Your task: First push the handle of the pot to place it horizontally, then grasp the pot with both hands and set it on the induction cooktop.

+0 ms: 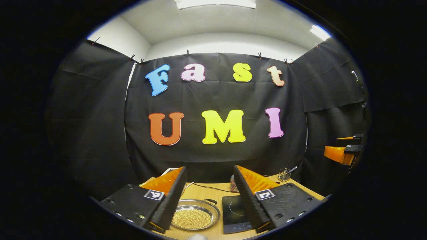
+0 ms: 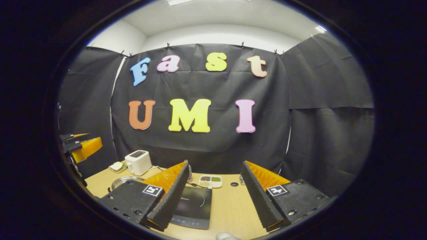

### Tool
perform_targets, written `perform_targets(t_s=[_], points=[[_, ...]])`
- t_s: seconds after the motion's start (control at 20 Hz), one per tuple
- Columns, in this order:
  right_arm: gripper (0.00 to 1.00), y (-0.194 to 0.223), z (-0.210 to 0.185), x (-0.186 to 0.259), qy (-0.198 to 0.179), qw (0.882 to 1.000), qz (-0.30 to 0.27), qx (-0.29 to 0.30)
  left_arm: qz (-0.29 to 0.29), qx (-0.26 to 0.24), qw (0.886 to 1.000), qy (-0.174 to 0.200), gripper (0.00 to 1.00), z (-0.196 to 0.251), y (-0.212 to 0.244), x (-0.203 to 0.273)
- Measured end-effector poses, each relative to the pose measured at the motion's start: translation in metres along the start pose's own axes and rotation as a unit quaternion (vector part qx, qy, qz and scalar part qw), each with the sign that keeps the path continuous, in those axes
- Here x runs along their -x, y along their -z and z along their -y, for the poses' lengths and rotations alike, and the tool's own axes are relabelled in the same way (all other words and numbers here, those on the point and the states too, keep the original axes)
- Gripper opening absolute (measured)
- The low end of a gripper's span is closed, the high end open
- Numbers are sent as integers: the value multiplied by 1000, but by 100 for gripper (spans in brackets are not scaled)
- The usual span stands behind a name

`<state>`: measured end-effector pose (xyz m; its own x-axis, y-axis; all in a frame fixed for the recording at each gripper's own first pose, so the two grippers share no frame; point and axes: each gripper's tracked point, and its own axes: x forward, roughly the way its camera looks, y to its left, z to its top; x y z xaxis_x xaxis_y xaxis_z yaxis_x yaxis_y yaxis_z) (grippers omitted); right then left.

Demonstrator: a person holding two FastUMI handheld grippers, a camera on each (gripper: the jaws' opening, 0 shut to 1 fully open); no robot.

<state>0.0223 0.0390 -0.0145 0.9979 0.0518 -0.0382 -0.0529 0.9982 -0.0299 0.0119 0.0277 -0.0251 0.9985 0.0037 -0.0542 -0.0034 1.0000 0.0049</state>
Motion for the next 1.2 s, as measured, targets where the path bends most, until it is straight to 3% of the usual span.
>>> perform_targets(t_s=[0.05,0.15,0.2,0.25,0.3,0.35,0.6,0.75,1.0,1.2], points=[[96,0,1,1,3,1000,3,-1,-2,-2,1000,11,67,3,3,-1],[98,5,-5,2,-2,1000,-3,-4,-14,-10,1000,21,57,2,11,-1],[96,7,-8,2,-5,1000,-4,-1,-18,-11,999,24,41,2,15,-3],[97,9,-7,1,-4,1000,-12,5,-25,-10,999,27,12,2,19,-5],[96,10,-6,1,-3,1000,-16,9,-36,-6,999,32,14,3,26,-6],[96,8,-7,3,-1,1000,-12,8,-45,-4,998,49,4,8,32,-8],[97,18,-15,0,-3,1000,-27,5,-134,-4,986,94,0,10,92,-10],[96,21,-18,-5,-4,1000,-29,1,-216,-23,969,122,0,6,154,-5],[99,33,-29,-10,-20,999,-46,10,-352,-80,921,148,0,-23,250,26],[96,38,-25,-13,-16,998,-53,0,-425,-113,885,153,0,-56,304,42]])
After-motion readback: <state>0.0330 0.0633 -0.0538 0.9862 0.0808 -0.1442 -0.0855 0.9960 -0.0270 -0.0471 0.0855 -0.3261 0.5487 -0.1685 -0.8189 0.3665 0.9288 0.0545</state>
